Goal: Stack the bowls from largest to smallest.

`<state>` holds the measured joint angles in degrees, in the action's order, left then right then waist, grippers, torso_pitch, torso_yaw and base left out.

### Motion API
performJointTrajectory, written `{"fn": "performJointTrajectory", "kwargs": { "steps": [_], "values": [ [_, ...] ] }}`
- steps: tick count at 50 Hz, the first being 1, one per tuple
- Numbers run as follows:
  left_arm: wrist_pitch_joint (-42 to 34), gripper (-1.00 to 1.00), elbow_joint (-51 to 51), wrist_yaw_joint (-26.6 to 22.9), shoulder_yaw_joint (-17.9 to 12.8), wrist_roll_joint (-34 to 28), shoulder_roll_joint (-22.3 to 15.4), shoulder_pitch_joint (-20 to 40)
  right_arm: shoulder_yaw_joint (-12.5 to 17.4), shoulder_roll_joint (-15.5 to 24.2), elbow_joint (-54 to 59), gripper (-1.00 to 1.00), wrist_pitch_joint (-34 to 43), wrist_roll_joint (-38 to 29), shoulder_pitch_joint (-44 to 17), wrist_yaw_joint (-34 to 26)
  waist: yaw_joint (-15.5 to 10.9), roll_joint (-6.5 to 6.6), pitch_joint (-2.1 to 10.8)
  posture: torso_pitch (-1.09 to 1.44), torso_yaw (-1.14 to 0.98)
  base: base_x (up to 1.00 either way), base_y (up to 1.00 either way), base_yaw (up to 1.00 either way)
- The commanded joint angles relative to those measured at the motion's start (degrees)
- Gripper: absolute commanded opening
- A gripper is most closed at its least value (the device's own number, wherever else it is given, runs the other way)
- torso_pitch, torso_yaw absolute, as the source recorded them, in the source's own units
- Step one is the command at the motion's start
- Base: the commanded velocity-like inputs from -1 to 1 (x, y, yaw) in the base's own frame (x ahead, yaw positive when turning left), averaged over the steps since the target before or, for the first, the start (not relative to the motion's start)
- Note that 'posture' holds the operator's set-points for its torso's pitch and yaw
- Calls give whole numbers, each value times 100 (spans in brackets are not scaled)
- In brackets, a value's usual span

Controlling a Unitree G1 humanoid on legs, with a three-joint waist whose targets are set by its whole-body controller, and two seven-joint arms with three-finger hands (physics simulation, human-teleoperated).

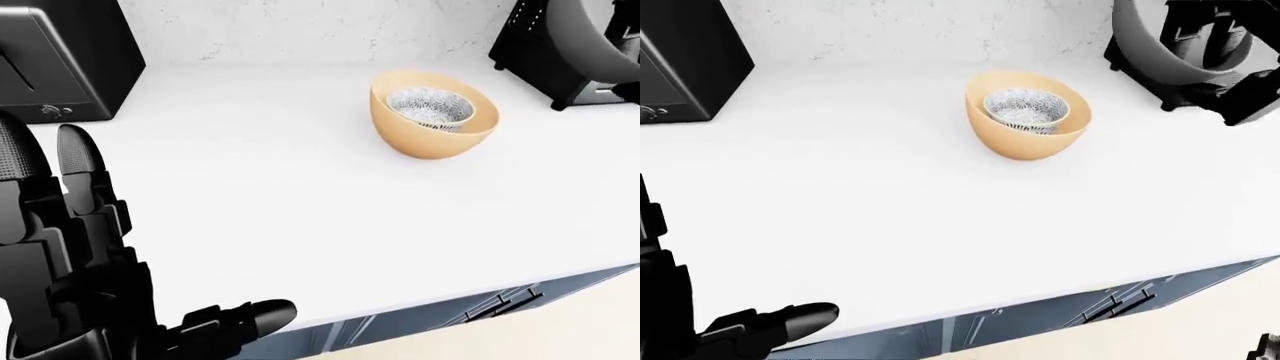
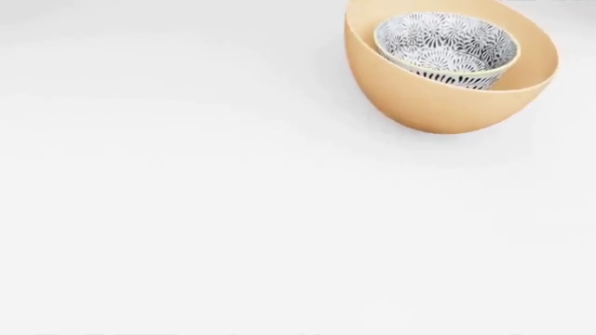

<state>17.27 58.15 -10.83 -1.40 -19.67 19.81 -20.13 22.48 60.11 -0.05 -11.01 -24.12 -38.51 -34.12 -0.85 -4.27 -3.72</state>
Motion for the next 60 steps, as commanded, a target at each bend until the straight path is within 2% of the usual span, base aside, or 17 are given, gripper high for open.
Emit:
{"fn": "performJointTrajectory", "kwargs": {
  "steps": [1,4,11,15,19,22,29,42,51,60],
  "values": [
    [107,100,185,23,56,30,15,25,-57,84,45,-100,-12,-87,-528,58,-2,-36,97,0,0,0,0,0],
    [88,100,185,34,51,33,2,36,-358,-127,289,-100,-77,-217,-1121,-109,-6,-29,93,0,0,0,0,0],
    [64,100,185,41,62,12,-7,55,-728,-800,698,-100,-165,-423,-1963,-530,-25,-9,86,0,0,0,0,0],
    [41,100,185,46,44,21,-18,74,-1068,-1208,1260,-100,-380,-647,-2661,-700,-23,34,89,0,0,0,0,0],
    [20,100,185,61,3,68,-48,83,-1165,-1586,1681,-100,-465,-630,-3123,-1012,-10,94,94,0,0,0,0,0],
    [35,100,185,77,18,52,-60,72,-1204,-1773,1699,-100,-471,-535,-3161,-1294,-18,118,92,0,0,0,0,0],
    [50,100,185,76,15,68,-59,53,-1257,-1968,1706,-100,-544,-641,-3282,-1454,-24,152,99,0,0,0,0,0],
    [-12,100,185,93,35,54,-96,87,-1269,-2026,1500,-100,-696,-544,-3225,-2138,-11,180,95,0,0,0,0,0],
    [-4,100,185,78,40,45,-89,79,-1293,-2177,1298,-100,-754,-618,-2919,-2371,-3,178,97,0,0,0,0,0],
    [25,100,185,75,6,90,-91,60,-1282,-2242,1272,-100,-800,-697,-2866,-2377,-3,185,101,0,0,0,0,0]
  ]
}}
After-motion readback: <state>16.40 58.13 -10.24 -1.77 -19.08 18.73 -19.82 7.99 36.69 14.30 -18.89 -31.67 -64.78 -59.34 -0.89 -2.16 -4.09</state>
